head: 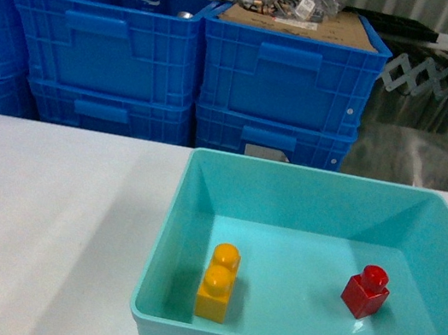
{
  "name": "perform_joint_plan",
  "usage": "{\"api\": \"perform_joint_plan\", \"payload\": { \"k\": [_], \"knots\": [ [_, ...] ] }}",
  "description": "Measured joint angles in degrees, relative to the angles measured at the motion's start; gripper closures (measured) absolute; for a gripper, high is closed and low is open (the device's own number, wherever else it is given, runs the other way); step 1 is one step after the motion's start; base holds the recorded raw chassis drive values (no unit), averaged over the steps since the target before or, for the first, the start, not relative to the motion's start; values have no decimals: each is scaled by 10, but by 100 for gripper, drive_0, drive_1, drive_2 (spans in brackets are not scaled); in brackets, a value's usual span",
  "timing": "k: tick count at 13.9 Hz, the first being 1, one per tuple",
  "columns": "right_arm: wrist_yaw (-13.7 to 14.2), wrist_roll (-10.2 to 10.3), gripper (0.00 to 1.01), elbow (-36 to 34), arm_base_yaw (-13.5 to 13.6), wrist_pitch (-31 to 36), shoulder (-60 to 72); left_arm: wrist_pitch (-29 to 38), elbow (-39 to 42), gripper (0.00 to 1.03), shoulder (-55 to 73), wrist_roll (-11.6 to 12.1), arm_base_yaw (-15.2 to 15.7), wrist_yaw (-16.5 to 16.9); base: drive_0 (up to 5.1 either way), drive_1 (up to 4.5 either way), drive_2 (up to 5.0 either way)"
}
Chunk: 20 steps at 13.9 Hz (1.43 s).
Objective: Pick red block from blue box to shelf
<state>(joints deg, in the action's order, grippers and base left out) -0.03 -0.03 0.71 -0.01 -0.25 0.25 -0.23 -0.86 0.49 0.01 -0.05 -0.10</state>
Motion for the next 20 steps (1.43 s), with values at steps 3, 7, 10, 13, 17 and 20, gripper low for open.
{"api": "perform_joint_plan", "payload": {
  "k": [3, 7, 10, 13, 17, 20],
  "knots": [
    [0, 0, 3, 0, 0, 0, 0, 0, 0, 5, 0, 0, 0, 0, 0, 0, 0],
    [0, 0, 3, 0, 0, 0, 0, 0, 0, 5, 0, 0, 0, 0, 0, 0, 0],
    [0, 0, 3, 0, 0, 0, 0, 0, 0, 5, 0, 0, 0, 0, 0, 0, 0],
    [0, 0, 3, 0, 0, 0, 0, 0, 0, 5, 0, 0, 0, 0, 0, 0, 0],
    [0, 0, 3, 0, 0, 0, 0, 0, 0, 5, 0, 0, 0, 0, 0, 0, 0],
    [0, 0, 3, 0, 0, 0, 0, 0, 0, 5, 0, 0, 0, 0, 0, 0, 0]
  ]
}}
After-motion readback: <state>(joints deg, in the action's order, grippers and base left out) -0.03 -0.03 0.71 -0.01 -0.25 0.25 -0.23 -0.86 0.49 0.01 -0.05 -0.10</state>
